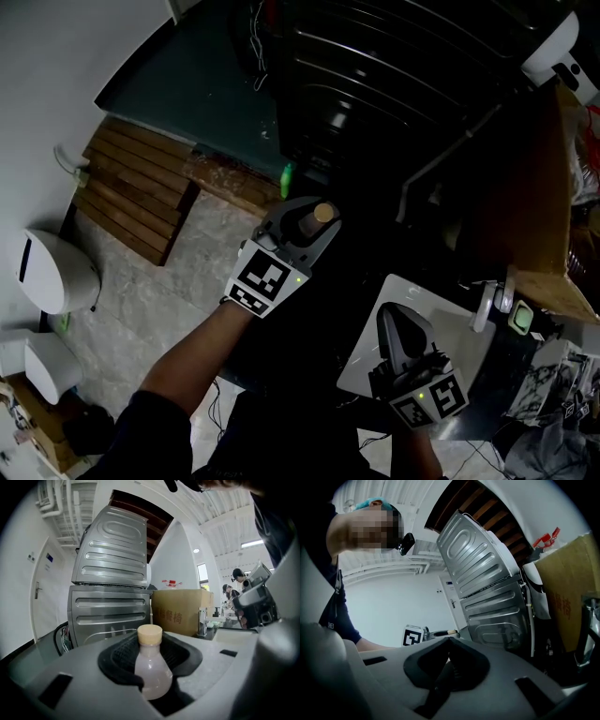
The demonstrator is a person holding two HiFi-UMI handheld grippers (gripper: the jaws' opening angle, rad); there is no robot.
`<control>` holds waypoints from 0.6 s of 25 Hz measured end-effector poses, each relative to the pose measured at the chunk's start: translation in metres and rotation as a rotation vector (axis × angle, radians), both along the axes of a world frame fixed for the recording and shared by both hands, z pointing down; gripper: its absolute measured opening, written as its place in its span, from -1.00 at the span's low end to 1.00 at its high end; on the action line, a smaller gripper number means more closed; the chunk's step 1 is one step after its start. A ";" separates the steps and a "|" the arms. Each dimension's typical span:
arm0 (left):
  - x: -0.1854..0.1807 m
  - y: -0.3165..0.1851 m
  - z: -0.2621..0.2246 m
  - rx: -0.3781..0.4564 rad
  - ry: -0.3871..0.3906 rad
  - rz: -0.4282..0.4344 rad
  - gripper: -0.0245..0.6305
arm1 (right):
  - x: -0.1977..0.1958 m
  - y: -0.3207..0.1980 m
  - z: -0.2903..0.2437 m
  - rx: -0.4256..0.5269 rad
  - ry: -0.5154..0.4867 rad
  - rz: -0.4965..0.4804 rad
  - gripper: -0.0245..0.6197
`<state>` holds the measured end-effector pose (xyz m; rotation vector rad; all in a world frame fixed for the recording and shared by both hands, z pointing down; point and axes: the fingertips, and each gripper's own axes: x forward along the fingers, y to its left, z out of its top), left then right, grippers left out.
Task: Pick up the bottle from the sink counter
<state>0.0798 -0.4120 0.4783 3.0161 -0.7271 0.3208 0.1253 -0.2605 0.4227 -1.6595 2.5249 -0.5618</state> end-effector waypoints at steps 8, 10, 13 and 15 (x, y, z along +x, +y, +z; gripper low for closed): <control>-0.007 0.022 -0.034 0.021 0.001 0.007 -0.50 | 0.003 0.003 -0.022 0.041 0.006 0.003 -0.87; -0.009 0.028 -0.043 0.024 0.006 0.006 -0.50 | 0.003 0.005 -0.028 0.052 0.007 0.003 -0.87; -0.011 0.038 -0.056 0.031 0.014 0.009 -0.50 | 0.003 0.008 -0.037 0.070 0.011 0.003 -0.87; -0.011 0.045 -0.065 0.036 0.021 0.010 -0.50 | 0.004 0.011 -0.043 0.080 0.016 0.002 -0.87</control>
